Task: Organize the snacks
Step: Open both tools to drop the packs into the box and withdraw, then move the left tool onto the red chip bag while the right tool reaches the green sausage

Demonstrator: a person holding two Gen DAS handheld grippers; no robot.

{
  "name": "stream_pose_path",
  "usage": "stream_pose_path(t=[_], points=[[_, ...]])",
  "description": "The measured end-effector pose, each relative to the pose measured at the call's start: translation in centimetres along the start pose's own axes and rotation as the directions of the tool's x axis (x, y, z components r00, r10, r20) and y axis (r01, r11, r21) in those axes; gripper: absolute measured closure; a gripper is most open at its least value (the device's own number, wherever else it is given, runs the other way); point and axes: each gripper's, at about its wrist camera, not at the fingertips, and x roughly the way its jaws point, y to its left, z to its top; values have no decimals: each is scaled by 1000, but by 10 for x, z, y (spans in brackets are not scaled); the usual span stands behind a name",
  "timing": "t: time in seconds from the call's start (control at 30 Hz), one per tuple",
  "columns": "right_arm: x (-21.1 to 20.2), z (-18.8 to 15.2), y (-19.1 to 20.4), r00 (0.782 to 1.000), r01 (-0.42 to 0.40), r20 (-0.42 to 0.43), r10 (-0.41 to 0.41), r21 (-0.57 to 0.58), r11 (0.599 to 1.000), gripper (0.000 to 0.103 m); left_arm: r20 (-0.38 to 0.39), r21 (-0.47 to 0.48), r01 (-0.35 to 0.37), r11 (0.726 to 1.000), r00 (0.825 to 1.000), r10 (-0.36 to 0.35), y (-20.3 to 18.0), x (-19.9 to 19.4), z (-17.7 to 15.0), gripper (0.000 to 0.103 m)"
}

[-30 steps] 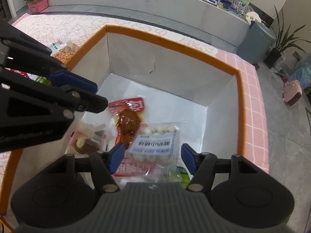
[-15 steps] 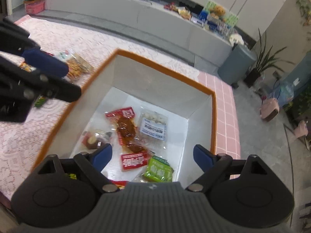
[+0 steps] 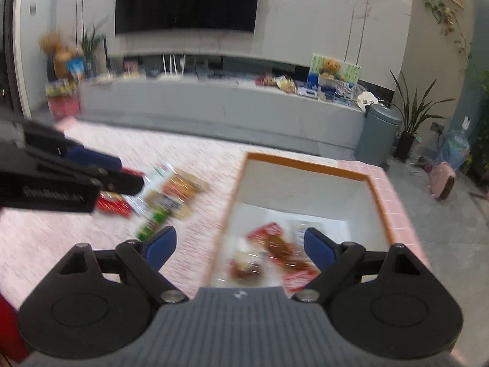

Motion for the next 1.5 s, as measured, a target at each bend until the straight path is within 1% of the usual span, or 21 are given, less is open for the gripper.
stream_pose_path(t=[0.1,0.2,0.3,0.4,0.47,0.53,0.6,0.73,0.77,0.83,0.9,1.0,1.03,1.1,1.23,1.43,1.5], points=[[2,-9,18,999,29,26,-30,46,999,15,33,-20,-2,1000,999,3,11,-11,-16,61],[6,-18,36,998,25,48,-28,59,998,15,38,-87,-5,996,999,8,27,-16,-32,61],[12,-23,49,1000,9,26,-11,74,997,15,34,-145,-24,989,999,29,45,-19,-48,61],[21,-25,59,1000,20,3,-20,98,995,15,47,-248,3,969,999,9,66,-23,-63,61],[28,-27,67,1000,16,-8,-15,103,995,15,40,-284,4,959,999,7,78,-23,-72,61],[35,-29,75,1000,10,-17,-9,95,995,15,36,-302,-9,953,999,20,86,-23,-78,61],[41,-31,82,1000,3,-18,-2,87,996,15,23,-327,-7,945,1000,15,98,-22,-83,61],[57,-30,95,999,-21,-45,25,71,997,16,-26,-331,-17,944,1000,9,114,-13,-91,61],[61,-30,98,998,-28,-52,31,67,997,20,-32,-341,-16,940,999,5,118,-10,-93,61],[70,-29,103,997,-26,-74,30,58,998,23,-36,-364,-5,932,999,-9,125,-4,-95,58],[80,-28,105,995,-32,-92,37,60,998,27,-43,-376,-19,926,999,4,131,3,-95,50],[95,-26,105,990,-41,-128,51,78,996,37,-53,-370,-43,928,998,25,137,15,-93,47],[101,-25,105,989,-46,-137,58,86,995,38,-56,-369,-50,928,998,32,140,19,-91,45],[111,-23,106,986,-56,-152,70,92,994,42,-60,-375,-56,925,998,36,146,27,-88,37],[137,-14,107,983,-62,-168,79,100,993,43,-80,-383,-70,921,996,42,161,50,-81,36],[177,-3,108,976,-68,-195,93,132,989,44,-77,-457,-74,886,996,44,187,81,-79,36],[189,-1,108,973,-69,-207,98,141,988,48,-82,-468,-75,880,996,41,193,90,-79,36]])
